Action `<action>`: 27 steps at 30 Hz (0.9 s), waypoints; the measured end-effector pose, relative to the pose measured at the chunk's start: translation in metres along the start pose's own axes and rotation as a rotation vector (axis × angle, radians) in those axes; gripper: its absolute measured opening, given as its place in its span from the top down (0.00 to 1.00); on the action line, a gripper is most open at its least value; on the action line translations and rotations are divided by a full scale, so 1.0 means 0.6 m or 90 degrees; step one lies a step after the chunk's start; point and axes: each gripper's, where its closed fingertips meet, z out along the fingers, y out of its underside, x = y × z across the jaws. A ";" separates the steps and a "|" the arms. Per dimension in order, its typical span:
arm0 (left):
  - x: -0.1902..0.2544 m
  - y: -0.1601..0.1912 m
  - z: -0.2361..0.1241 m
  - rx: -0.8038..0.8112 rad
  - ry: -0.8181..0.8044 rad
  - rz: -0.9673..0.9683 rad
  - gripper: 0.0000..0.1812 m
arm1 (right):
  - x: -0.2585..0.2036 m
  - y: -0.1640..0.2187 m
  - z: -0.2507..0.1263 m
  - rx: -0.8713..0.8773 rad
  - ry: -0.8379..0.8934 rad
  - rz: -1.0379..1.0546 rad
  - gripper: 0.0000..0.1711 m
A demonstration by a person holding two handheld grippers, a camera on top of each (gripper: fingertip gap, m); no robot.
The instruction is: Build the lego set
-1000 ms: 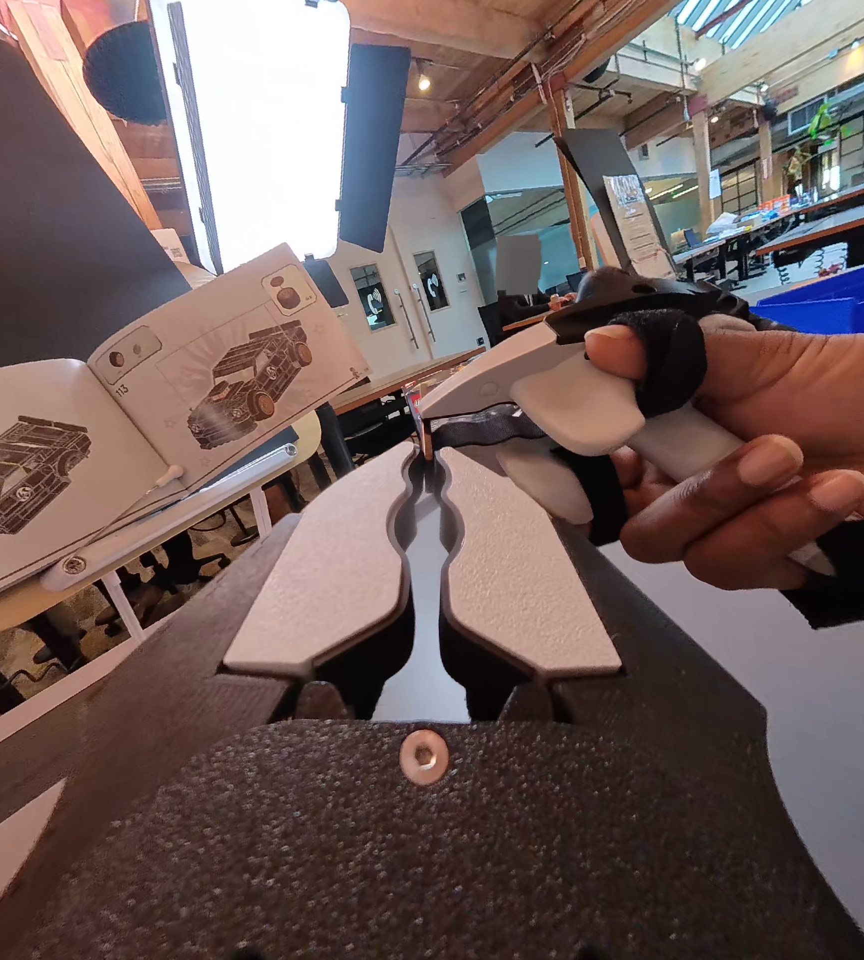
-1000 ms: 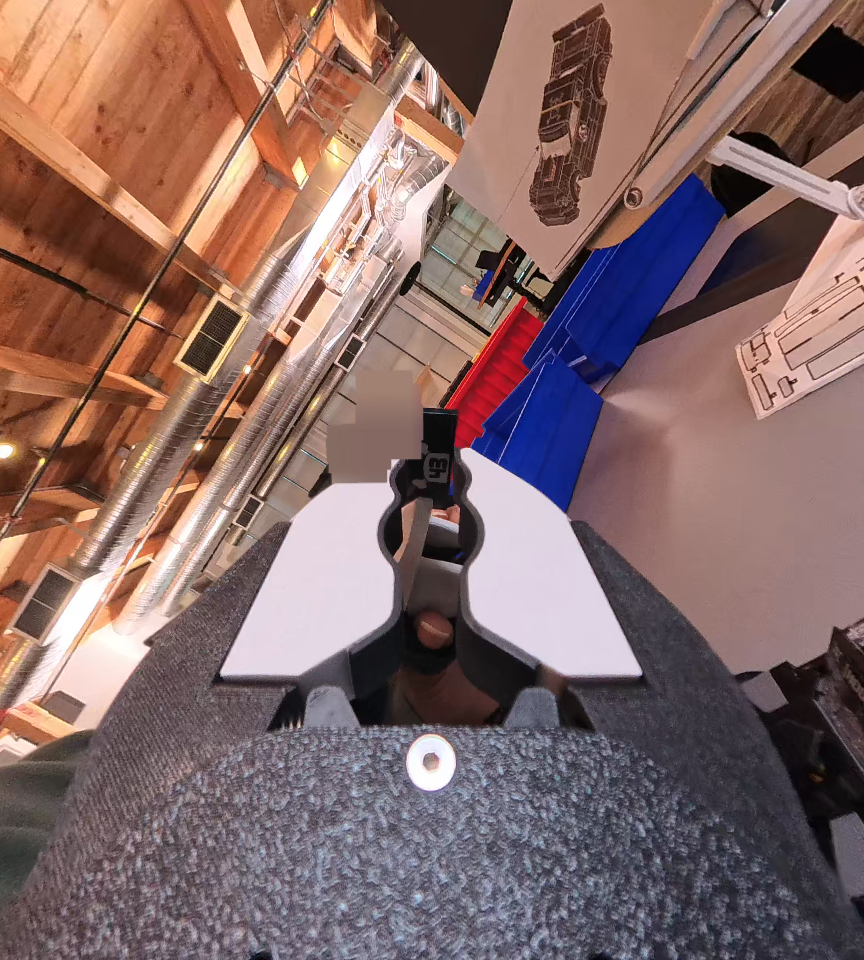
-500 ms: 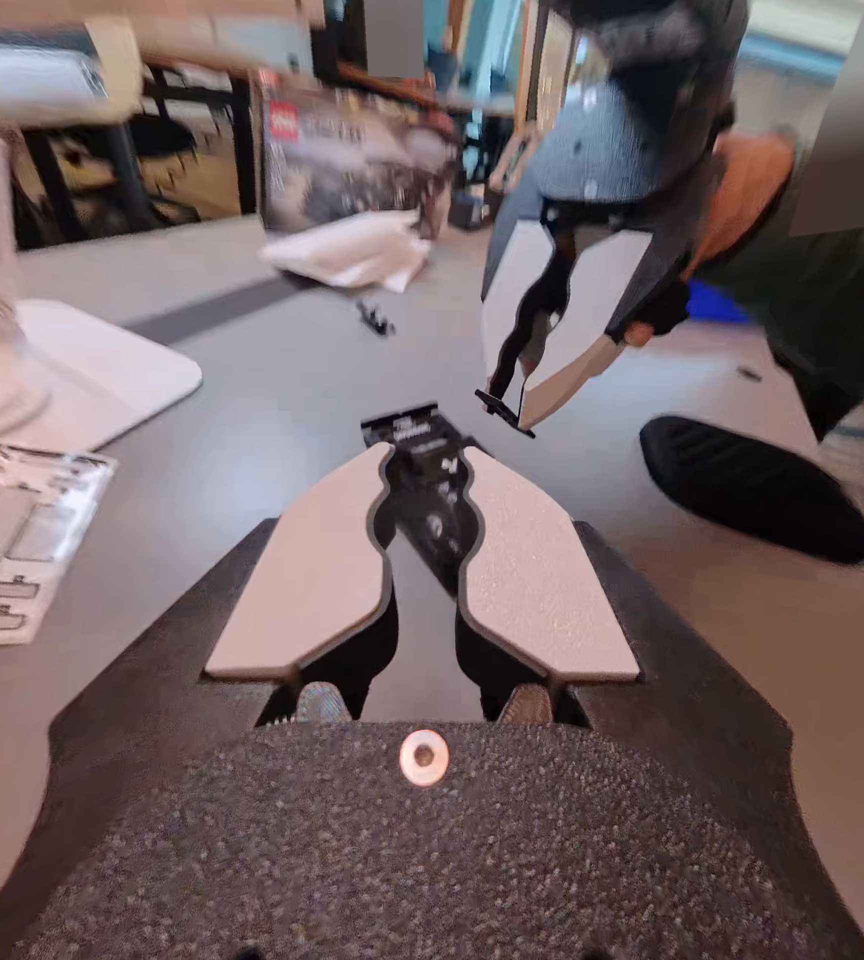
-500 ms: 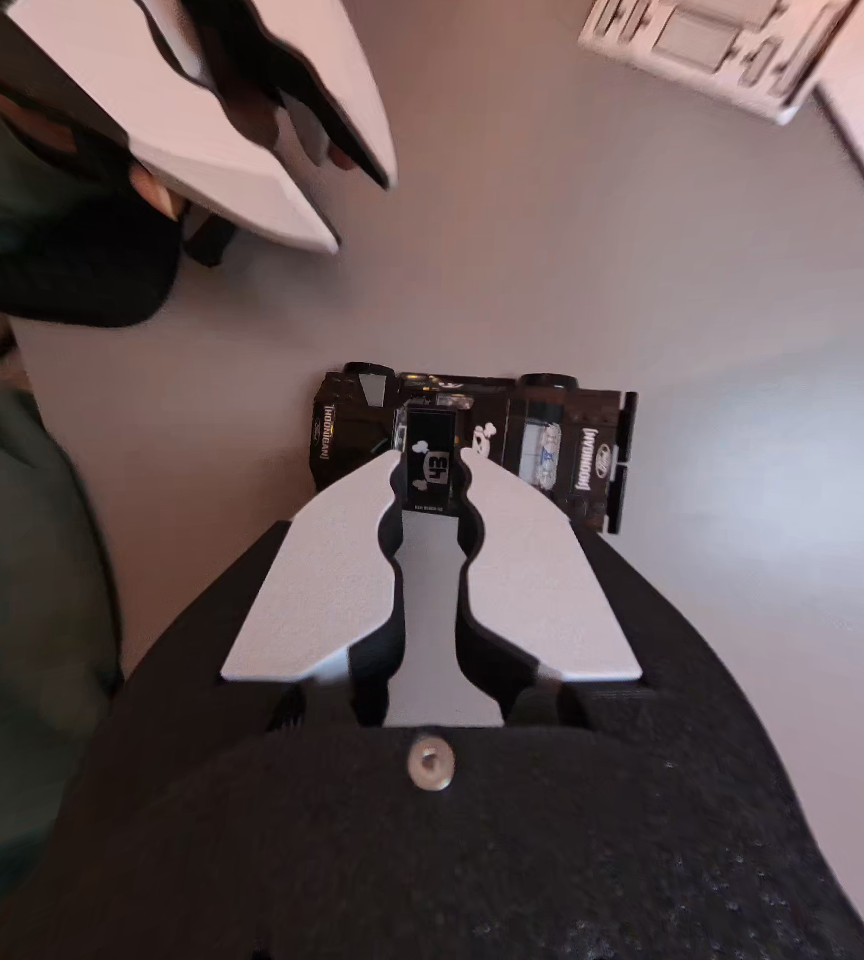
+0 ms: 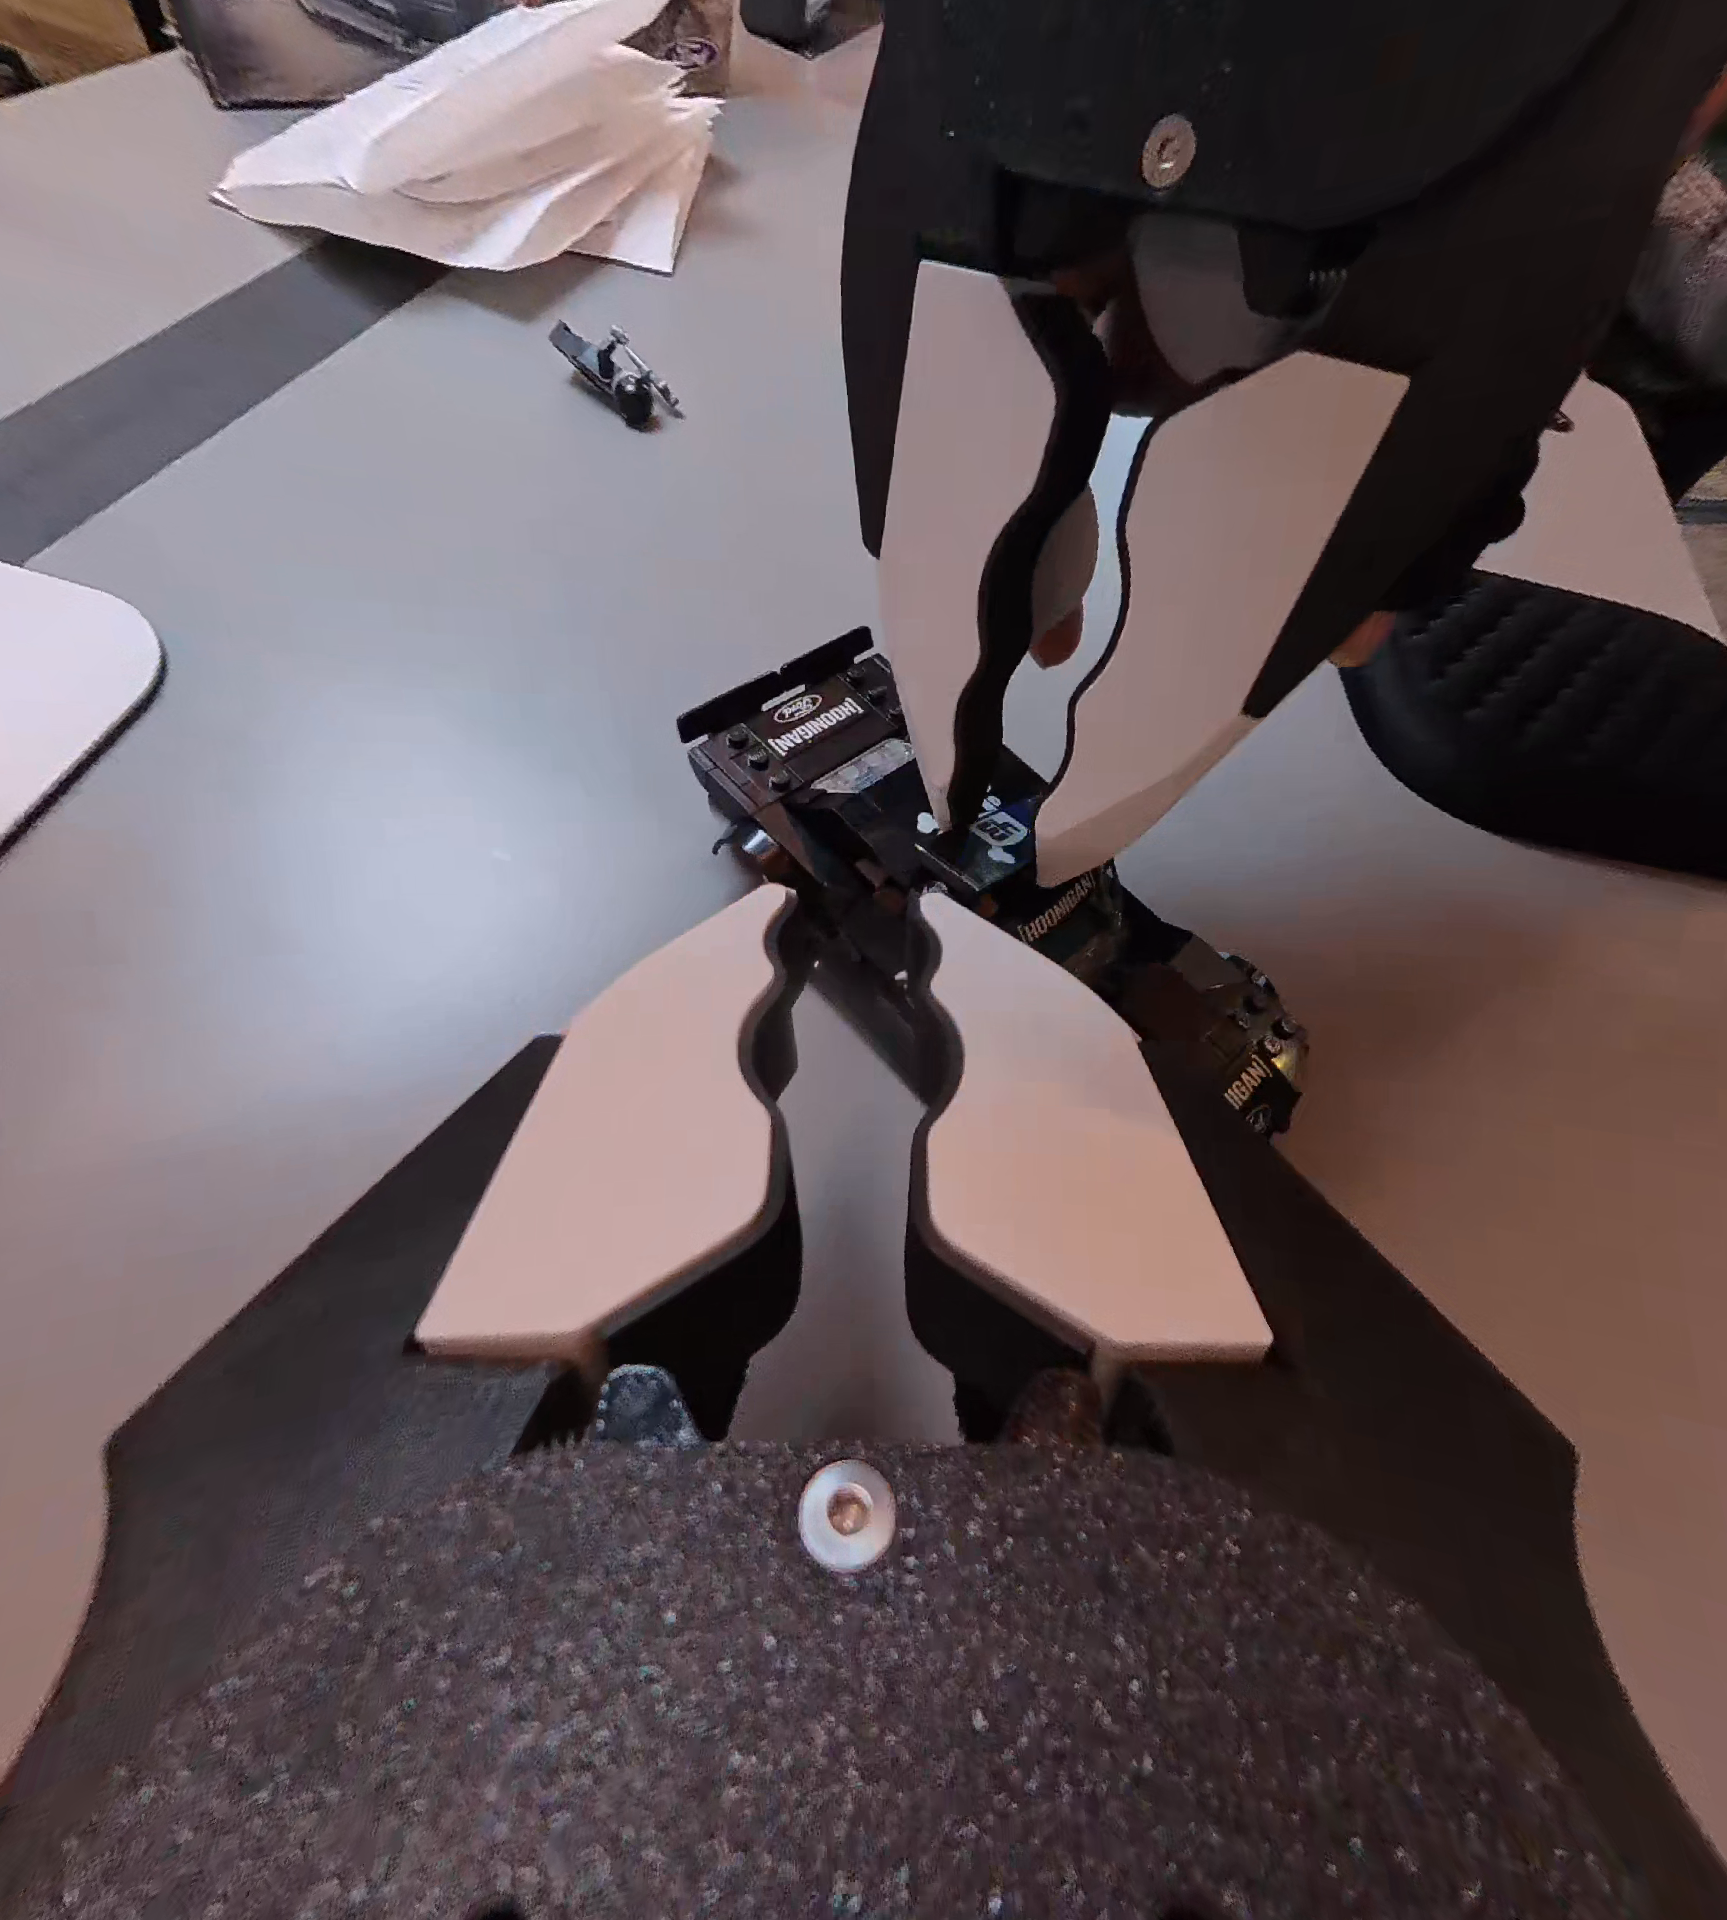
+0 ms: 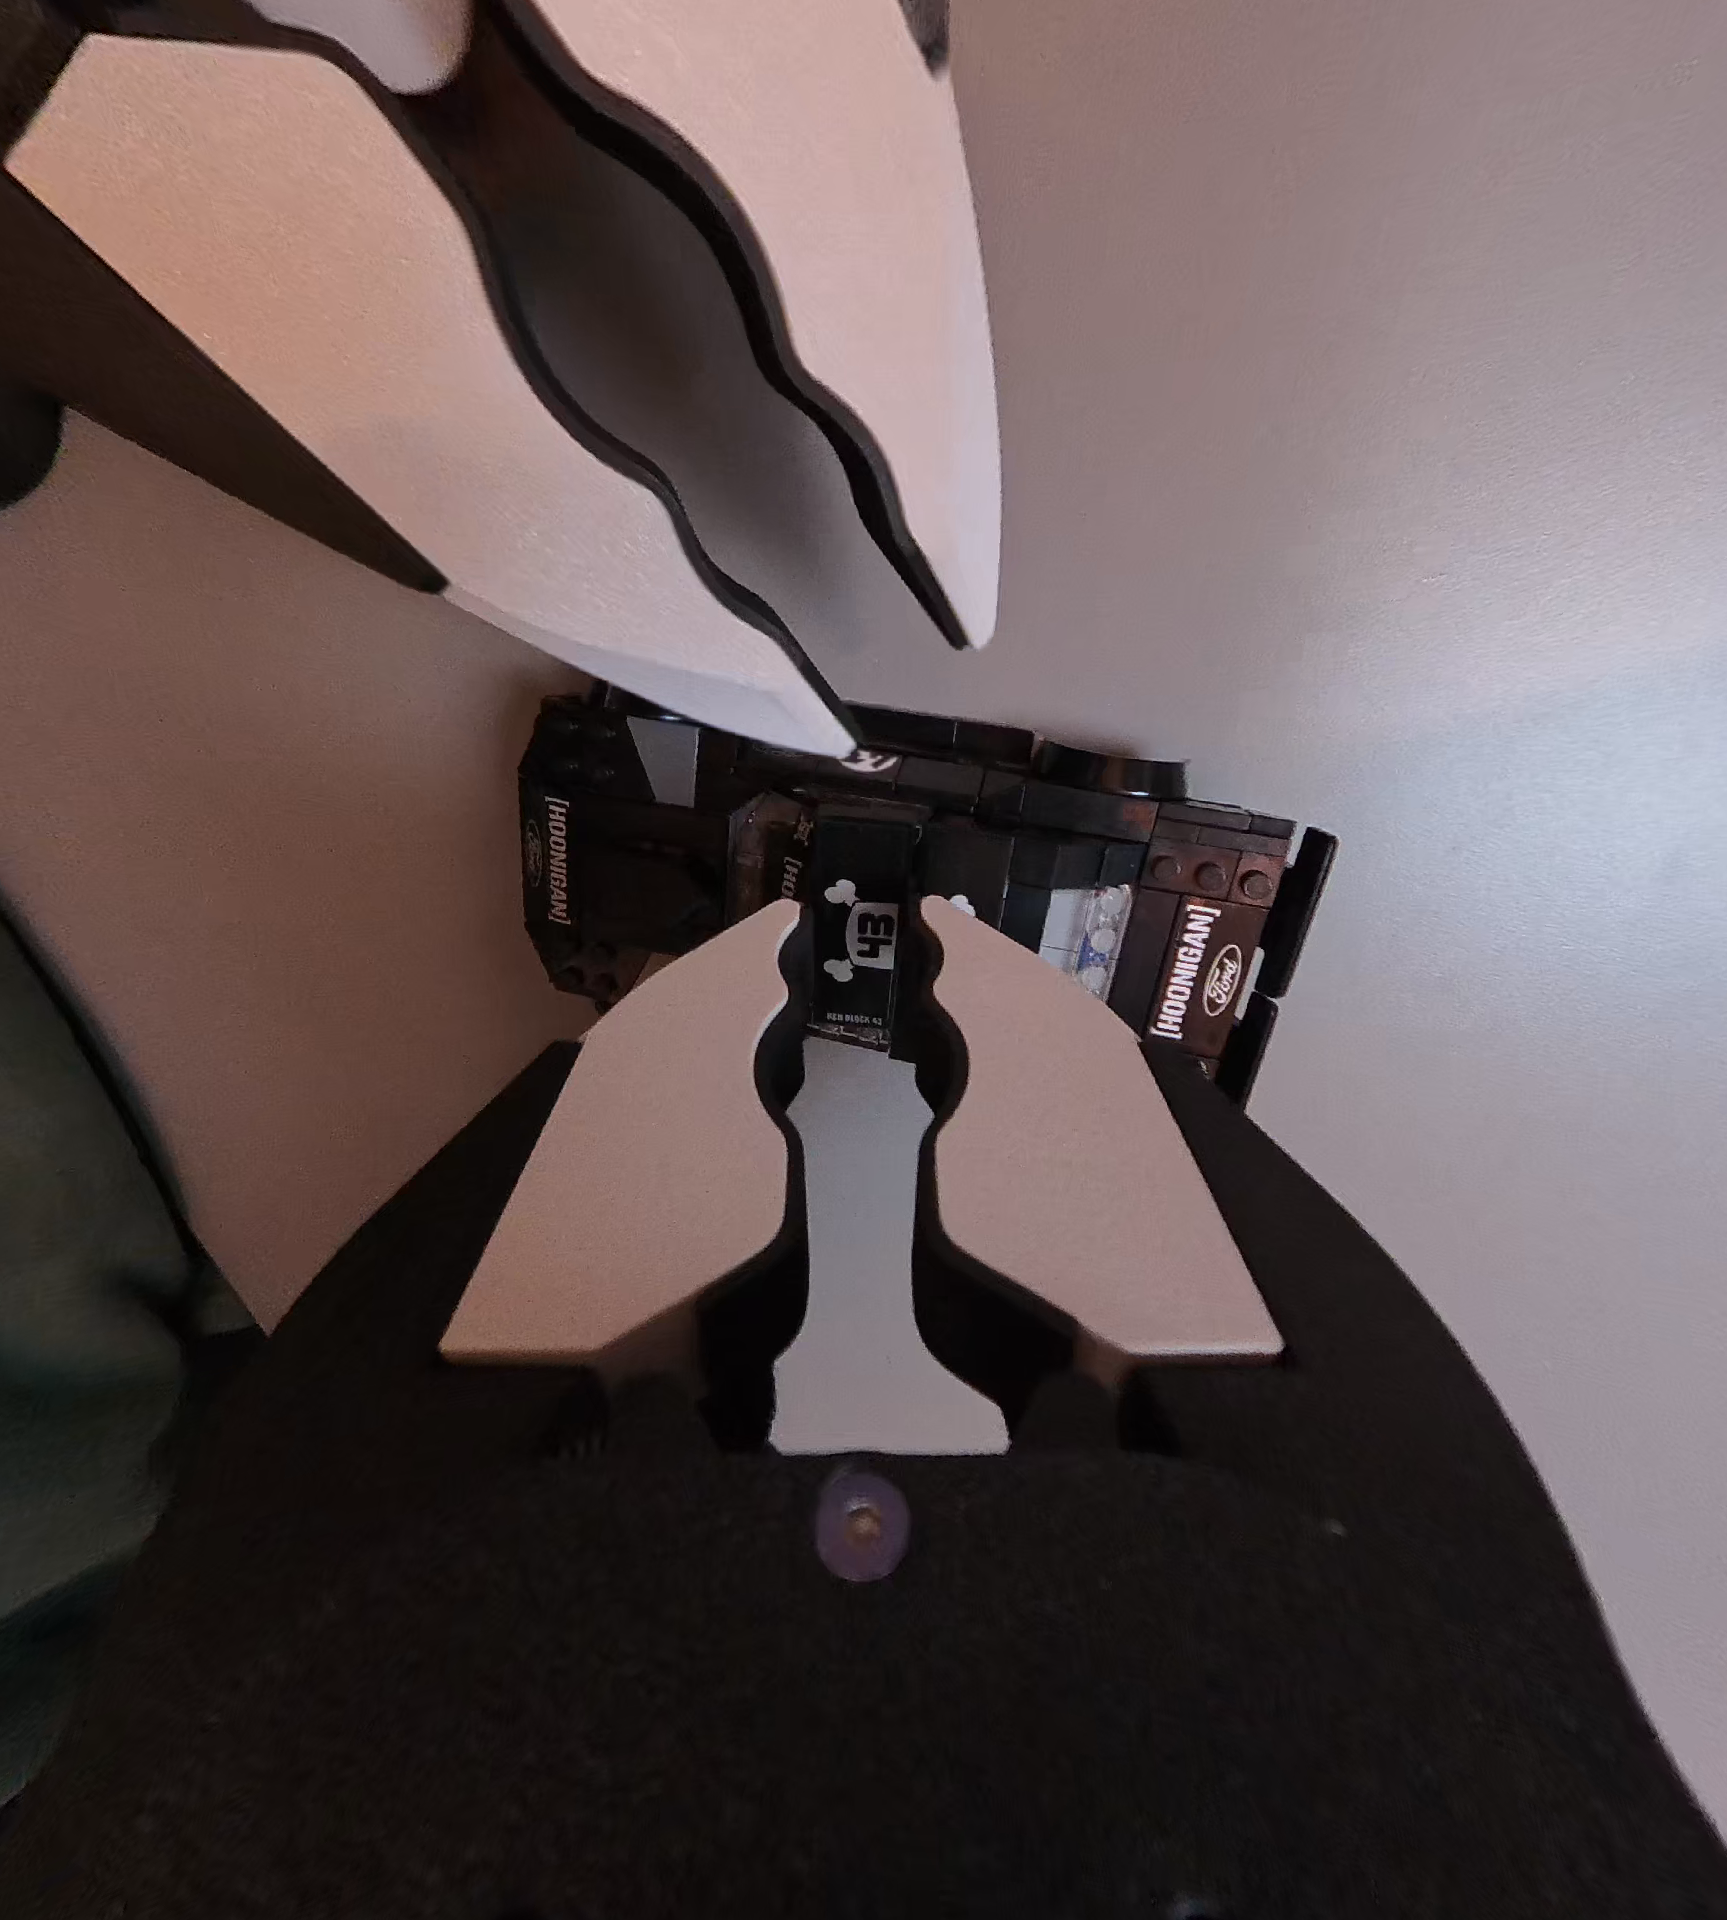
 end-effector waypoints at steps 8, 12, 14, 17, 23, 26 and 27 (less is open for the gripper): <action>0.017 0.019 0.026 -0.035 0.053 -0.009 0.92 | -0.002 0.011 0.003 -0.047 0.016 -0.016 0.91; 0.017 0.019 0.028 -0.038 0.051 -0.005 0.92 | -0.005 0.017 -0.002 -0.069 0.021 -0.022 0.91; 0.020 0.018 0.029 -0.038 0.052 -0.001 0.92 | -0.006 0.020 -0.004 -0.076 0.022 -0.020 0.91; 0.023 0.019 0.030 -0.040 0.051 0.007 0.92 | -0.002 0.026 -0.002 -0.088 0.027 -0.010 0.91; 0.029 0.022 0.029 -0.034 0.043 0.023 0.94 | -0.002 0.024 0.002 -0.086 0.025 0.006 0.91; 0.033 0.024 0.027 -0.036 0.046 0.026 0.93 | -0.002 0.023 0.002 -0.084 0.022 0.012 0.91; 0.034 0.025 0.027 -0.036 0.046 0.028 0.93 | -0.002 0.023 0.002 -0.083 0.021 0.014 0.90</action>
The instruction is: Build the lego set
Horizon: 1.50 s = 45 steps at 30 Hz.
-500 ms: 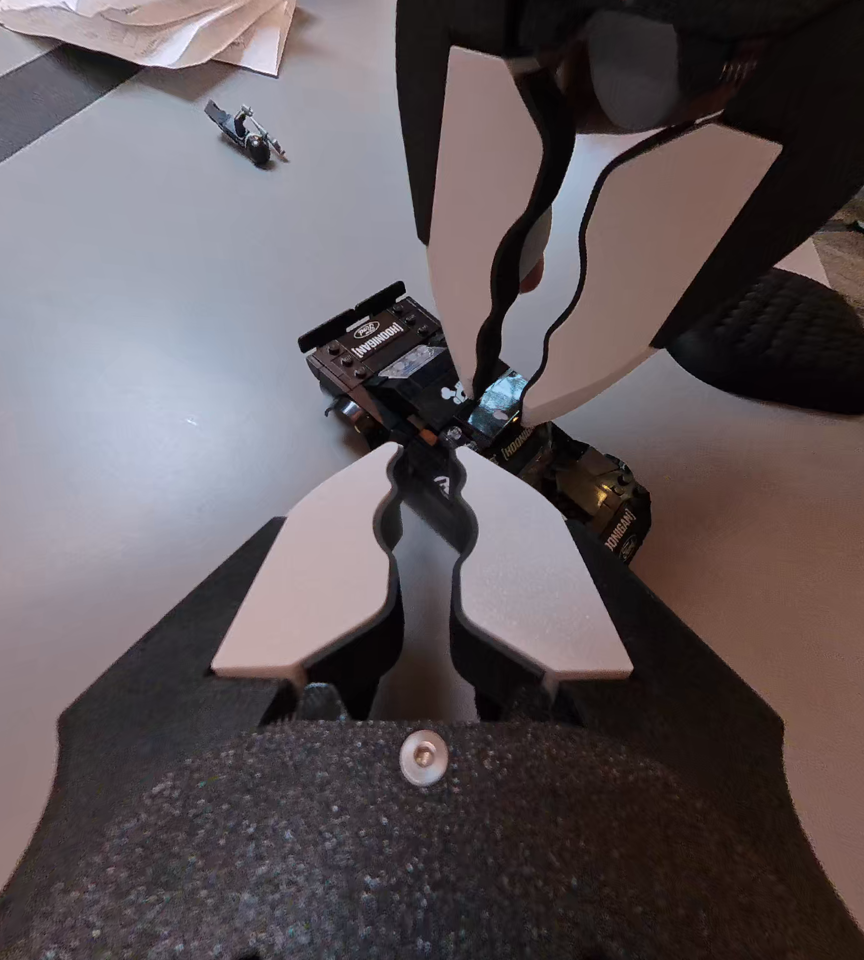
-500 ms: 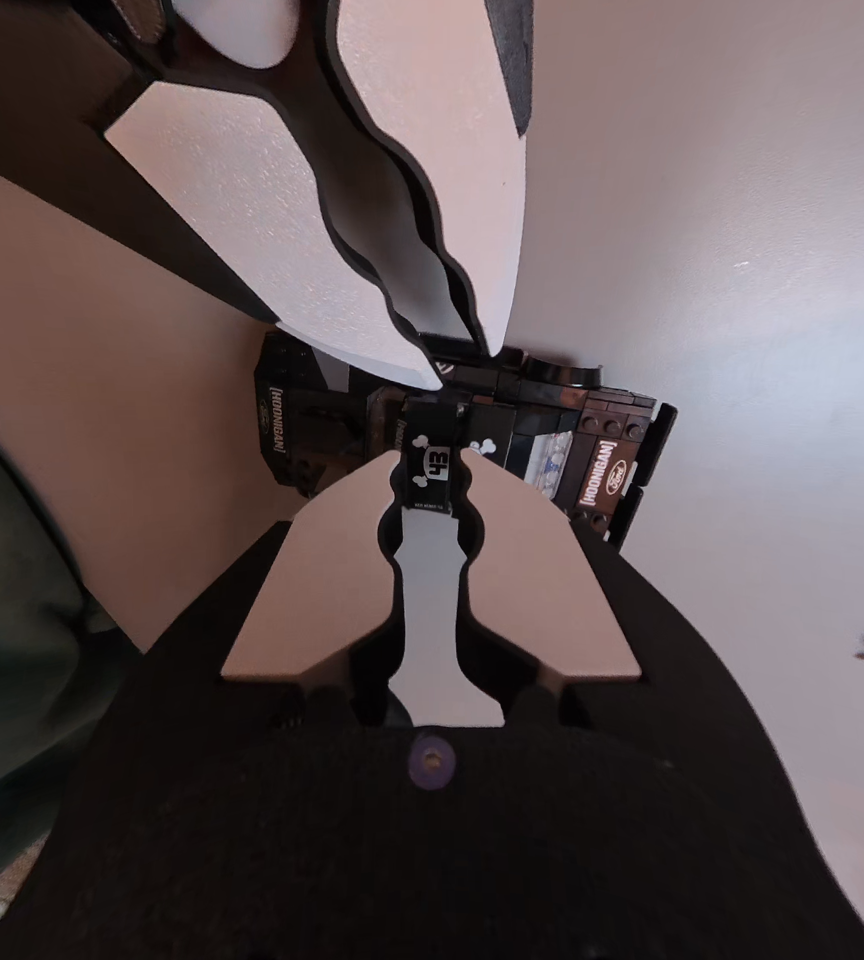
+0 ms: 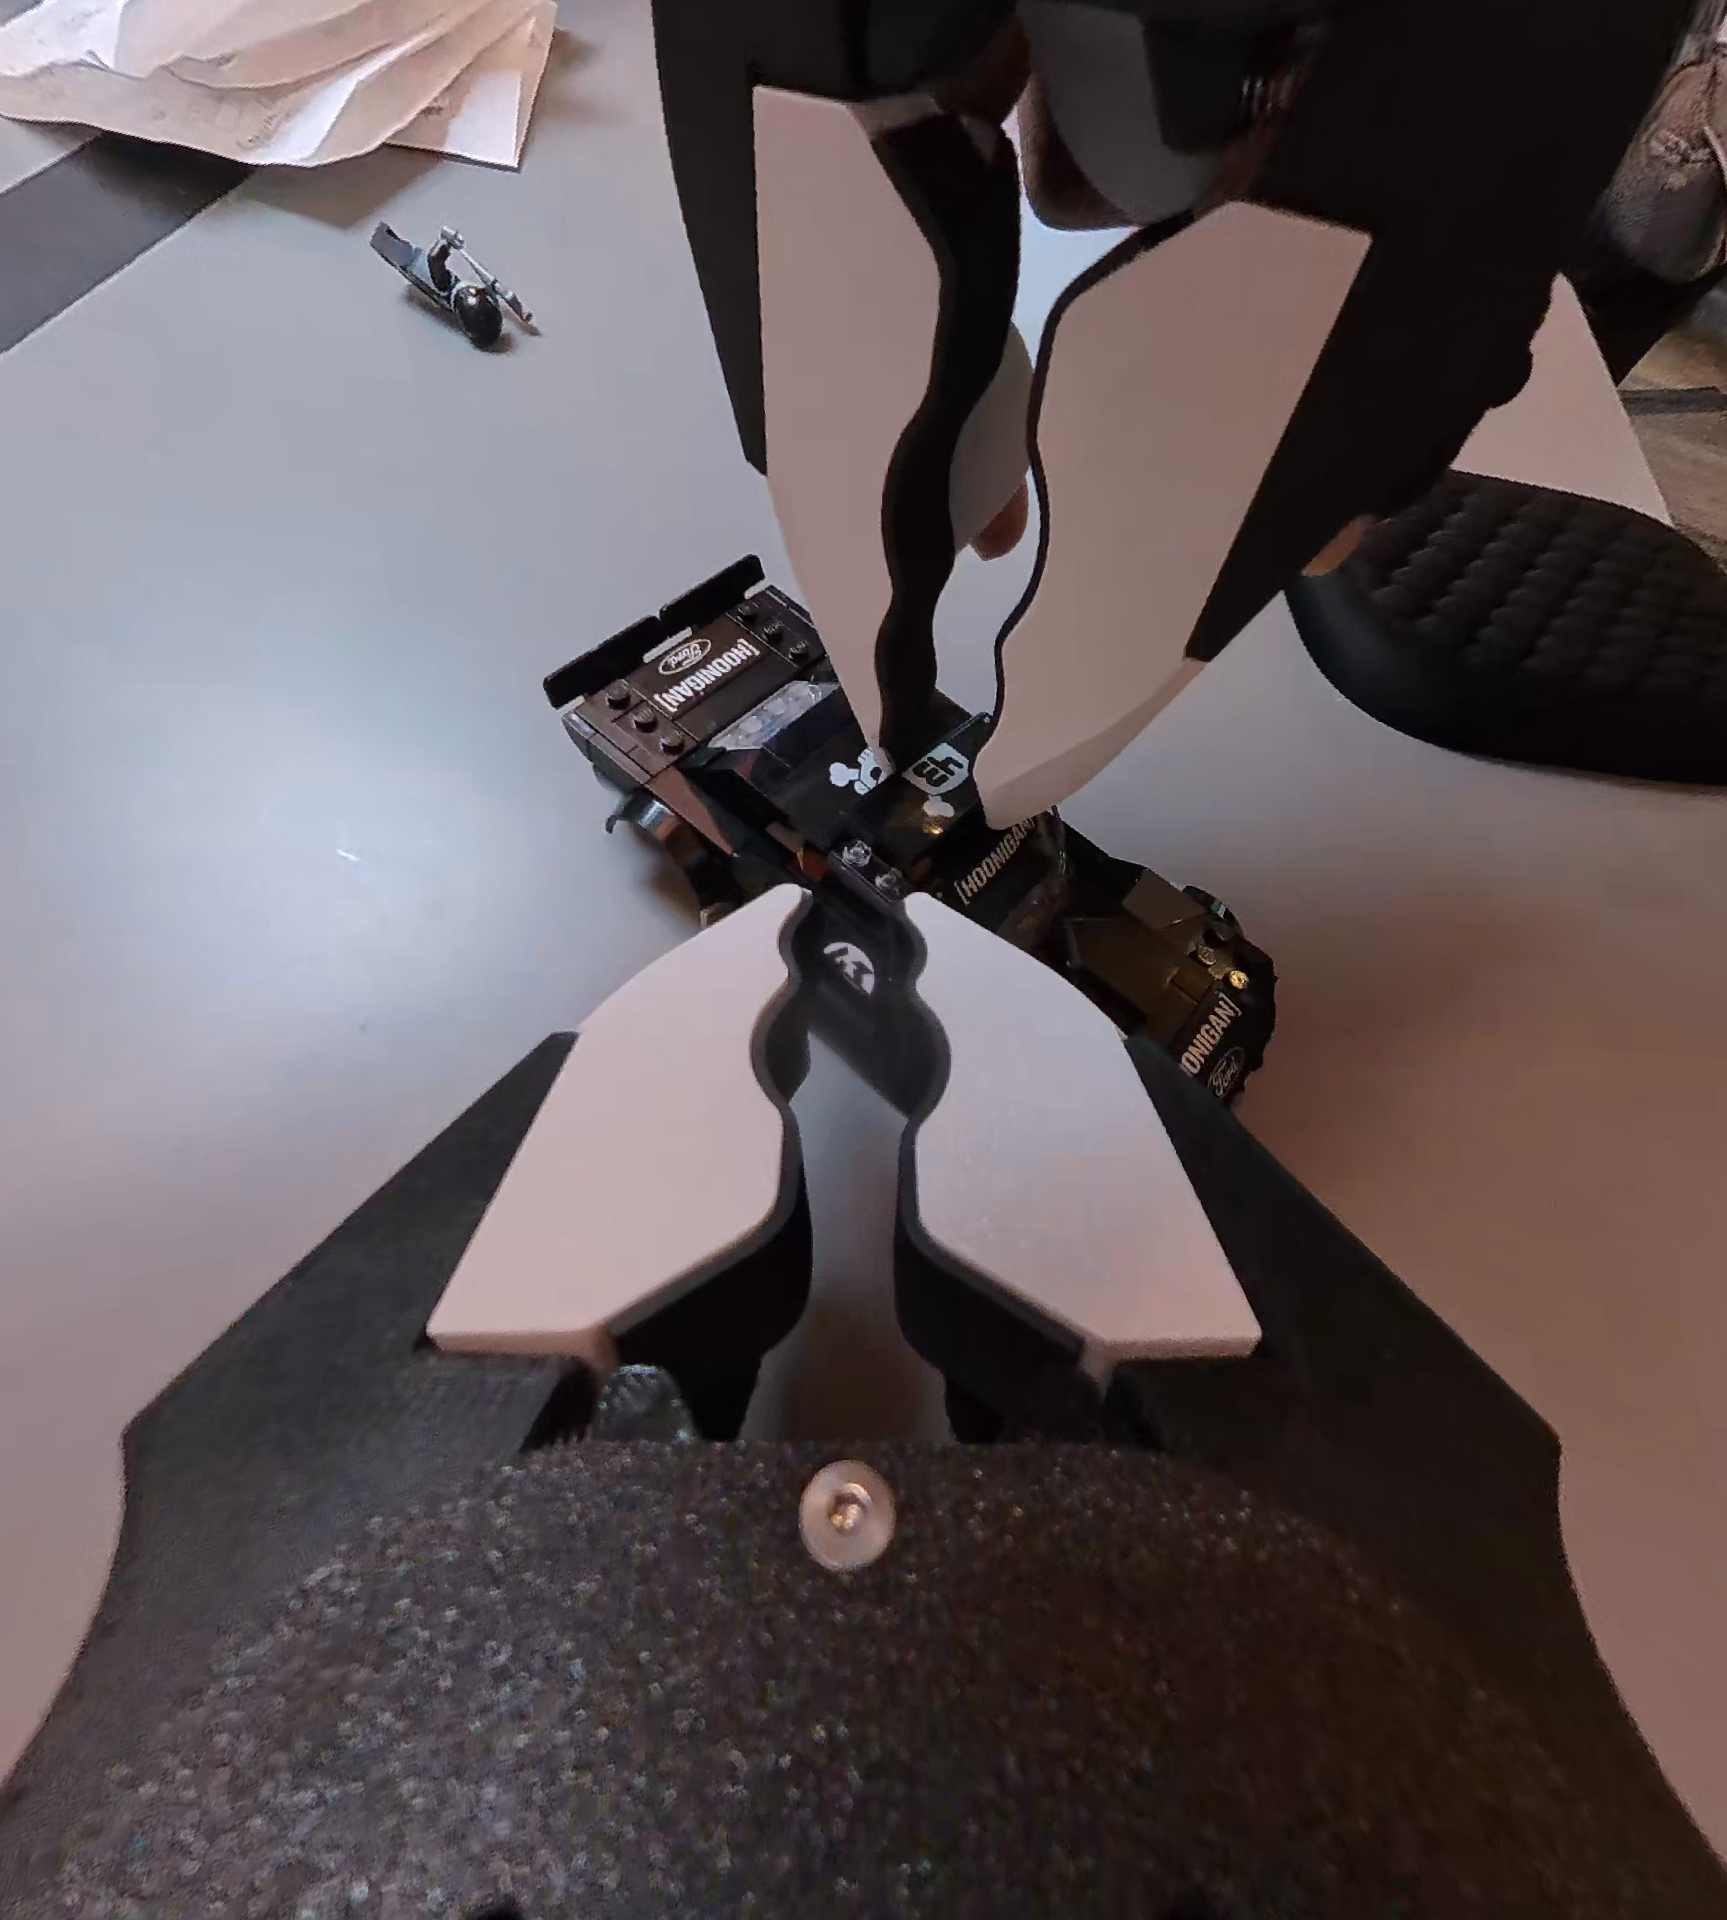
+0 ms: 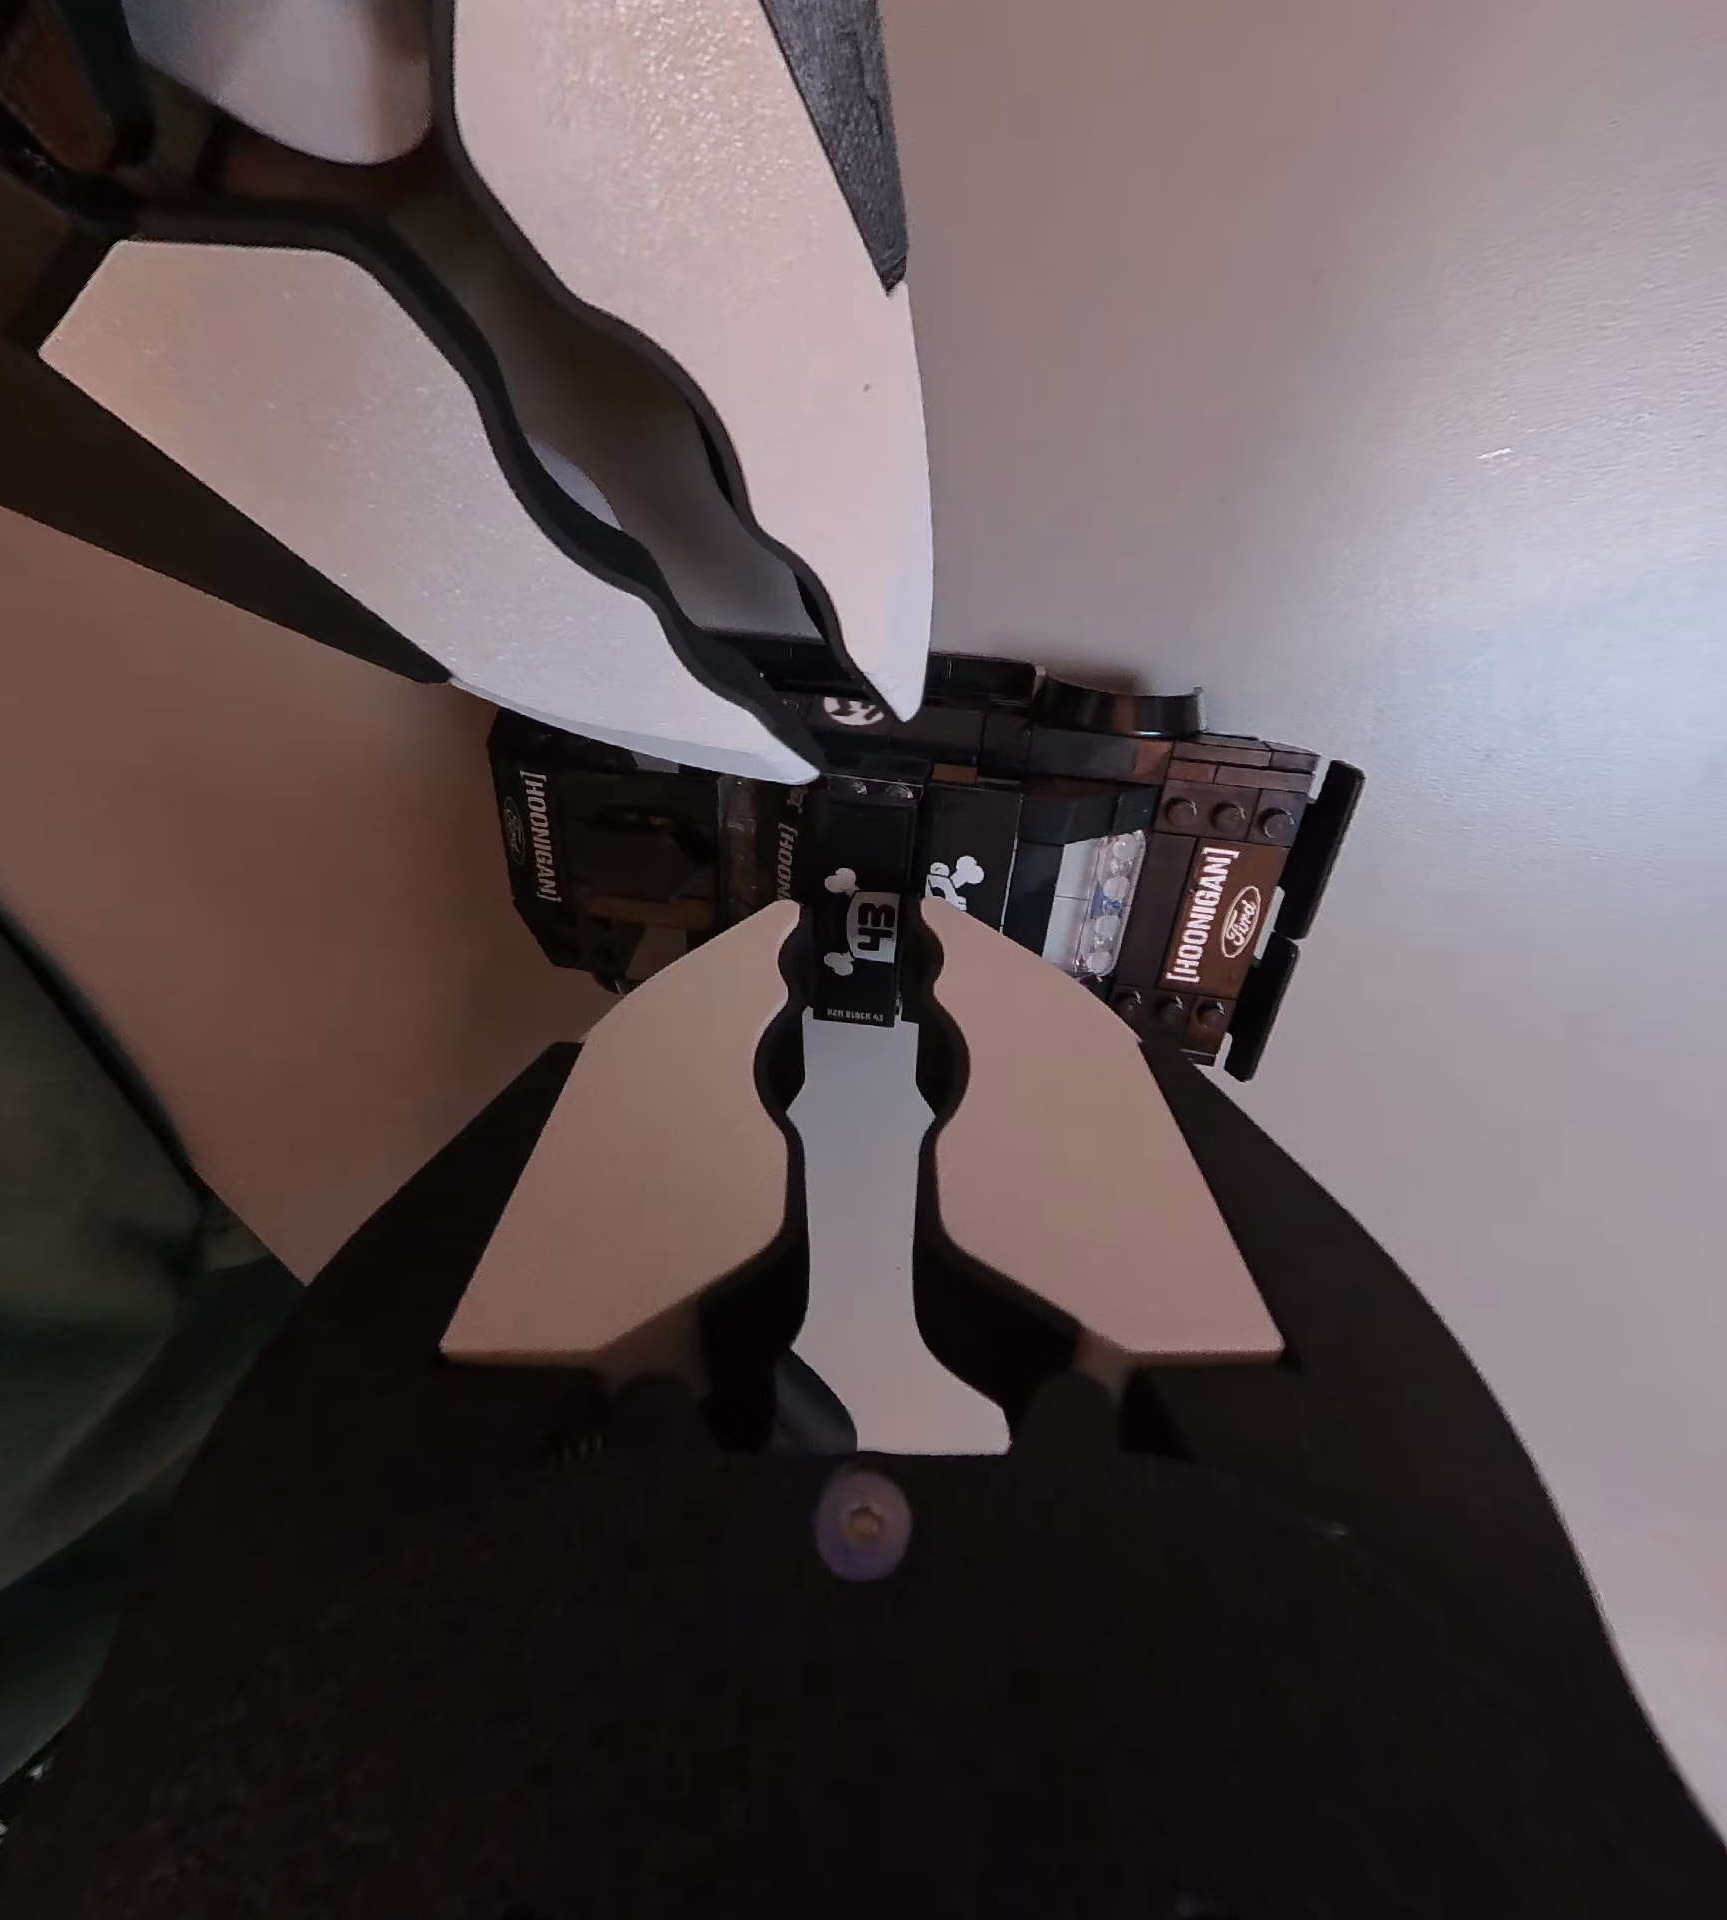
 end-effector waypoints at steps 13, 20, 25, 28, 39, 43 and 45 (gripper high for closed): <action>0.013 0.011 -0.013 0.004 0.008 -0.005 0.93 | -0.004 -0.005 -0.030 0.166 -0.002 -0.038 0.90; 0.049 0.024 -0.015 -0.028 0.099 -0.091 0.85 | 0.004 0.018 -0.043 0.400 0.057 -0.025 0.96; 0.071 0.036 -0.002 -0.060 0.108 -0.103 0.88 | -0.003 0.026 -0.029 0.420 0.059 -0.020 1.00; 0.087 0.038 0.008 -0.071 0.104 -0.085 0.87 | 0.000 0.027 -0.020 0.392 0.055 -0.025 1.00; 0.092 0.044 0.021 -0.072 0.110 -0.094 0.87 | 0.019 0.028 -0.007 0.300 0.042 -0.036 1.00; 0.088 0.038 0.019 -0.057 0.103 -0.088 0.86 | 0.019 0.030 -0.007 0.268 0.039 -0.038 1.00; 0.082 0.032 0.017 -0.042 0.093 -0.091 0.85 | 0.020 0.031 -0.007 0.240 0.040 -0.038 1.00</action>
